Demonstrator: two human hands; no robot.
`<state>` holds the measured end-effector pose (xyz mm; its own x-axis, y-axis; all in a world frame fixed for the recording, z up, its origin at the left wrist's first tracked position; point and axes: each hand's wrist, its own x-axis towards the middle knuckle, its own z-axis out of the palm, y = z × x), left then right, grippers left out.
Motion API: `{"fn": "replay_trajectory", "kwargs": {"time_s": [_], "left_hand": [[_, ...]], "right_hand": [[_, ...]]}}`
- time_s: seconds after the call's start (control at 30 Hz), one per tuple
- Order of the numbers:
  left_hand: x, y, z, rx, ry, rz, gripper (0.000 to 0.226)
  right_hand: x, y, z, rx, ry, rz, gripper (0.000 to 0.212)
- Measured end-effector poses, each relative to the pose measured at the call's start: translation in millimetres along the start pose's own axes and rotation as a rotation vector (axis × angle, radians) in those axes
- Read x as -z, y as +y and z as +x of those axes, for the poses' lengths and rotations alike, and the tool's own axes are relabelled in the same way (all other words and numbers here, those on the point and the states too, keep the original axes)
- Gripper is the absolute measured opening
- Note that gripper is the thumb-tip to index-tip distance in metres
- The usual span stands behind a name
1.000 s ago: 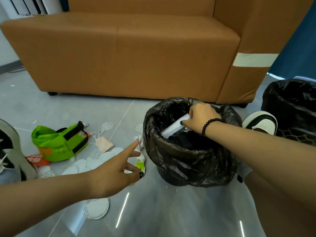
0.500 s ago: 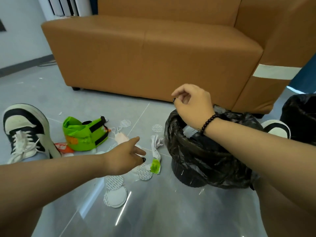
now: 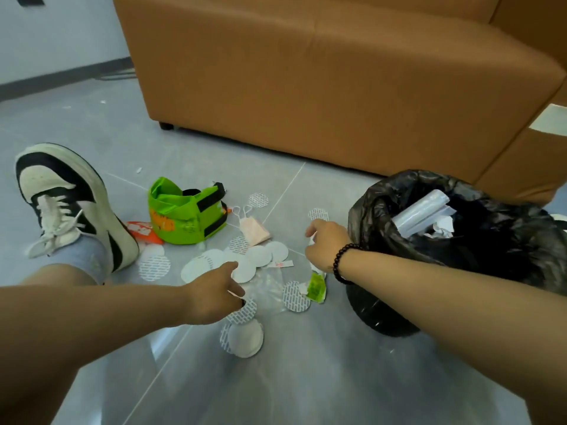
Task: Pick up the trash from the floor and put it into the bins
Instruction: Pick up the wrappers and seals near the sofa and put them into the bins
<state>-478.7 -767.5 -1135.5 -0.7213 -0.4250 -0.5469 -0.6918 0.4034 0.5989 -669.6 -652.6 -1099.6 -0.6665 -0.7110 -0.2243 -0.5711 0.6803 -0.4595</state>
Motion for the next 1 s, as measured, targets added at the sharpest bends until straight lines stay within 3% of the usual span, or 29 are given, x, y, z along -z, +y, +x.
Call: {"fn": "replay_trajectory", "kwargs": {"time_s": [0.17,0.37,0.5,0.7,0.83,1.0], "left_hand": [[-2.8,-10.9,7.7,-0.029,-0.032,0.006,0.081],[-0.5,-11.5,11.7,-0.063,-0.069,0.032,0.080],[0.1,-7.5,7.3,-0.076,-0.087,0.023,0.079],[3.2,9.9,-9.2,-0.088,-0.053,-0.126,0.071],[7.2,37.0,-31.3,-0.083,-0.021,-0.310,0.041],[10.5,82.6,-72.9,-0.155,0.015,-0.448,0.023]], "right_hand": [[-35.6,43.3,11.6,-0.173,-0.133,-0.094,0.038],[-51.7,35.9,22.6,-0.219,-0.201,-0.063,0.048],[-57.3,26.8,20.0,-0.204,-0.132,-0.084,0.045],[-32.2,10.6,-12.4,-0.083,-0.033,-0.031,0.037],[3.2,0.1,-54.9,0.039,-0.016,0.019,0.029],[60.9,-10.1,-120.3,0.186,0.040,0.083,0.024]]}}
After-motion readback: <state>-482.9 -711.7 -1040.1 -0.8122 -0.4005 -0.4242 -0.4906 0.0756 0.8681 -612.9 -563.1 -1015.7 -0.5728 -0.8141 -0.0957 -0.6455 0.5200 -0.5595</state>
